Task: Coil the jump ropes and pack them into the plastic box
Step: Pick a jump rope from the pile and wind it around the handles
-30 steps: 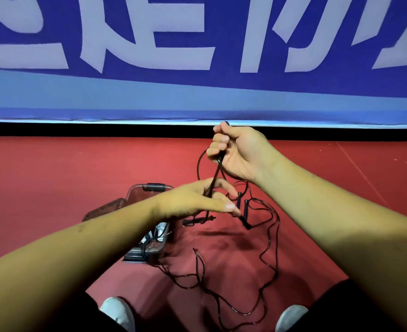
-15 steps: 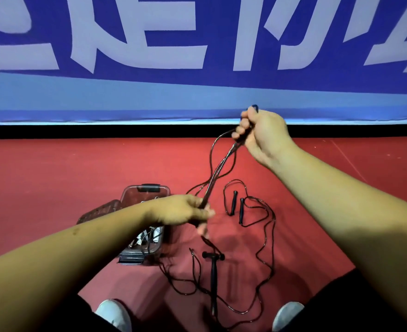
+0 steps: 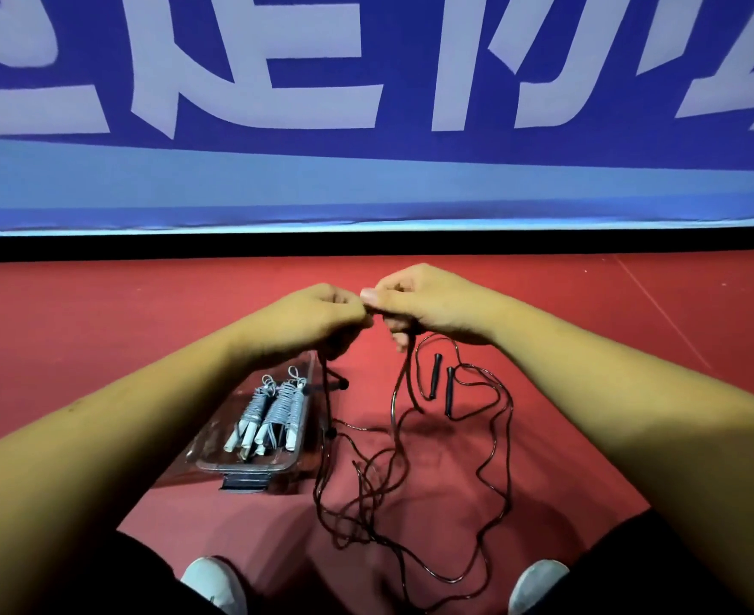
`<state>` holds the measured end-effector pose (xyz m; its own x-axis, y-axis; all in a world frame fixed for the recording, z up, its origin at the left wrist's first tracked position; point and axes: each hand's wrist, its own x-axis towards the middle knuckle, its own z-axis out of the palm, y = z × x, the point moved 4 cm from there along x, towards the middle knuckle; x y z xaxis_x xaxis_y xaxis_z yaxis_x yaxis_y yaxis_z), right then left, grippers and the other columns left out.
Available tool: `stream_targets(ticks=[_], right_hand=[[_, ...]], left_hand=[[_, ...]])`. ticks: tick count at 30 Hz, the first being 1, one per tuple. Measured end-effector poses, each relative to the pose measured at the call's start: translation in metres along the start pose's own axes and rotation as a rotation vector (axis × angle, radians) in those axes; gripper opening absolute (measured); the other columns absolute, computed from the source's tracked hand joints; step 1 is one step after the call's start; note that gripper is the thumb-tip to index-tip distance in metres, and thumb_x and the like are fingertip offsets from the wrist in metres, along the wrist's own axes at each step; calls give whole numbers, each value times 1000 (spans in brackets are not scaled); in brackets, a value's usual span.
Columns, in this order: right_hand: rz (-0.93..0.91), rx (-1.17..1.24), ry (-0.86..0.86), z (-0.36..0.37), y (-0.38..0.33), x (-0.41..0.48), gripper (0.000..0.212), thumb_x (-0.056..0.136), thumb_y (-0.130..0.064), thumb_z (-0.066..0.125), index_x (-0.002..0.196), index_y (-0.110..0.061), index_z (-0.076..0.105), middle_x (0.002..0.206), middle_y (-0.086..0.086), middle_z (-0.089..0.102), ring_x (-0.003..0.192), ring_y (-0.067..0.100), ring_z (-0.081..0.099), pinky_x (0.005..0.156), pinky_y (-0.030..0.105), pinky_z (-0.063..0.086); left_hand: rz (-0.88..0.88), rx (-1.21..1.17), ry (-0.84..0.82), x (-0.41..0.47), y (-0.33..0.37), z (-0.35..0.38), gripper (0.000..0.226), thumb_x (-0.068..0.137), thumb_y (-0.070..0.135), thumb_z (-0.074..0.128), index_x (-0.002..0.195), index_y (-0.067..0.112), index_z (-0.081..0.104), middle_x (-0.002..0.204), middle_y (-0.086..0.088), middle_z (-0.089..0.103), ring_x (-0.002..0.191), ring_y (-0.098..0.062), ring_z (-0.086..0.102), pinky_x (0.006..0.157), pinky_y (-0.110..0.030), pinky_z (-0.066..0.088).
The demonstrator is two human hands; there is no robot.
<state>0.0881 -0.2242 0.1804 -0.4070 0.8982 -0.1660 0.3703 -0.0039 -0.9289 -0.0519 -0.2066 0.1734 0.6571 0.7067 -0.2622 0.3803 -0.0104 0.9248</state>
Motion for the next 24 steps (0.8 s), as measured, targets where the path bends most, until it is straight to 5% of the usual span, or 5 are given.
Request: stream_targets(ticks=[9, 12, 18, 21, 24], right_hand=[[-123, 201, 359, -41, -14, 0, 32, 100, -19, 50, 71, -8, 55, 50, -3, 32, 43, 9, 23, 43, 20, 21], [-97, 348, 521, -60, -1, -4, 33, 102, -20, 46, 71, -9, 51, 47, -7, 30, 39, 6, 20, 39, 18, 17], [121, 183, 752, -74, 24, -5, 33, 100, -17, 47, 70, -9, 55, 54, 2, 39, 42, 13, 34, 43, 22, 28], [232, -344, 655, -77, 34, -3, 8, 91, -11, 58, 89, -14, 65, 87, 11, 65, 81, 27, 64, 73, 32, 51], [71, -460, 402, -53, 22, -1, 48, 88, -14, 66, 134, -20, 54, 137, 3, 54, 124, 18, 52, 104, 27, 38]], left_hand=[[-18, 352, 115, 3, -33, -47, 15, 93, 3, 60, 82, 6, 71, 75, -9, 72, 68, -16, 66, 72, -26, 54], [-158, 615, 102, -1, -55, -56, 14, 93, 9, 58, 85, 12, 69, 75, -6, 74, 56, -19, 65, 58, -29, 55], [-97, 419, 142, -11, -46, -58, 32, 94, 26, 66, 89, -3, 54, 62, -11, 59, 51, -20, 54, 51, -28, 48], [-15, 207, 28, -15, -30, -44, 35, 90, 21, 71, 81, -3, 48, 65, -12, 43, 53, -17, 42, 50, -24, 39], [10, -64, -99, -16, -16, -23, 22, 89, 2, 68, 79, 6, 49, 61, -7, 38, 50, -14, 38, 50, -21, 39]])
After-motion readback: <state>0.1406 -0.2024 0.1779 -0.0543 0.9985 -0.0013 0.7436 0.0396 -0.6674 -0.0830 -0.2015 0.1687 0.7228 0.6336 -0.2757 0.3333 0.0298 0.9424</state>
